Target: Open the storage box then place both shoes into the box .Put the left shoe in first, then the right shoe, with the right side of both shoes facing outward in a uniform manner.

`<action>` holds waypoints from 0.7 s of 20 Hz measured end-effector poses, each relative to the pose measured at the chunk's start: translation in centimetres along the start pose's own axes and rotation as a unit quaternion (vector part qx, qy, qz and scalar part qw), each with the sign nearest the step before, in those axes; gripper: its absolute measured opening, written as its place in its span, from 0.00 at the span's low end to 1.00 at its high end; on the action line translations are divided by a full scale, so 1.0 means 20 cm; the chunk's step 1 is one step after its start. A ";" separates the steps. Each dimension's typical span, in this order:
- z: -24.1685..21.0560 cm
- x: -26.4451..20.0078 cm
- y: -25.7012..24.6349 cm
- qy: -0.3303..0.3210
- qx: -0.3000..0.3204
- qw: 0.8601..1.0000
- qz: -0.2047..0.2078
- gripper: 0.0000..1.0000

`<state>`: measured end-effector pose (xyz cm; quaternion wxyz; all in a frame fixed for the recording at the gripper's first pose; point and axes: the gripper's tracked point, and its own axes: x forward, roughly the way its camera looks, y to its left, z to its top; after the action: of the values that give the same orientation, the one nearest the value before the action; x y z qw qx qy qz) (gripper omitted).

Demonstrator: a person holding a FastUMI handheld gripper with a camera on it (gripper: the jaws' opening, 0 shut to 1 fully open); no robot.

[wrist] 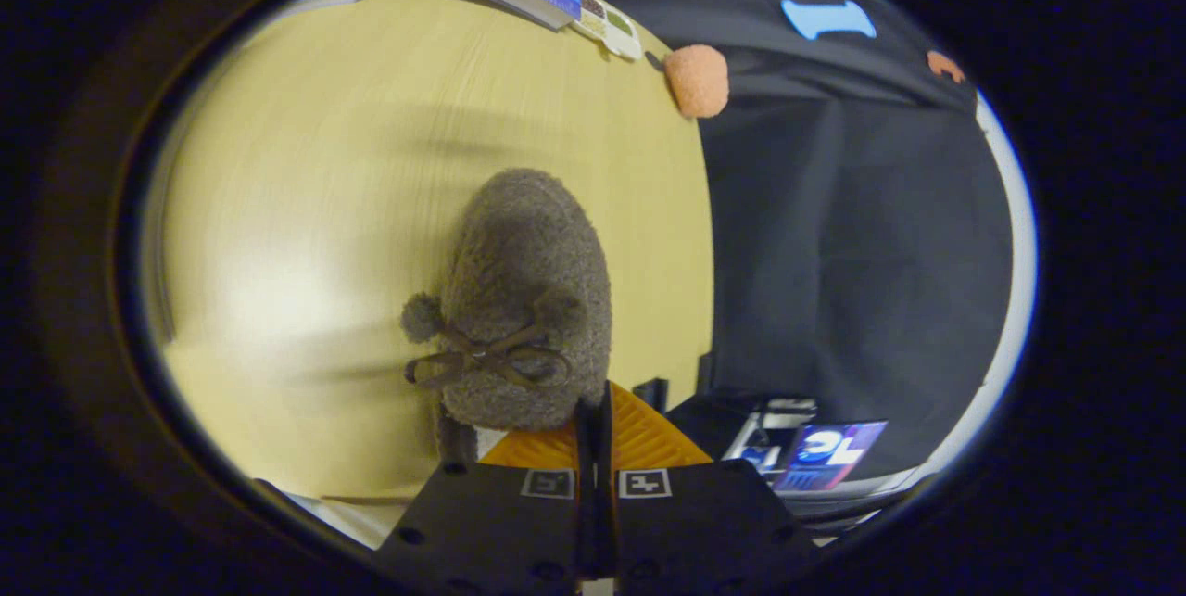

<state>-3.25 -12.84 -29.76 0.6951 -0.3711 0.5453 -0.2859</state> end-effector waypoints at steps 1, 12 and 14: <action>0.03 -0.02 -0.03 -0.009 -0.009 1.000 -0.013 0.04; 0.49 -0.88 -0.29 -0.188 -0.032 0.975 -0.114 0.03; 0.56 -1.07 -0.21 -0.222 -0.031 0.970 -0.093 0.03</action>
<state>2.54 4.31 -13.19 0.7575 -0.4957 0.3487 -0.2426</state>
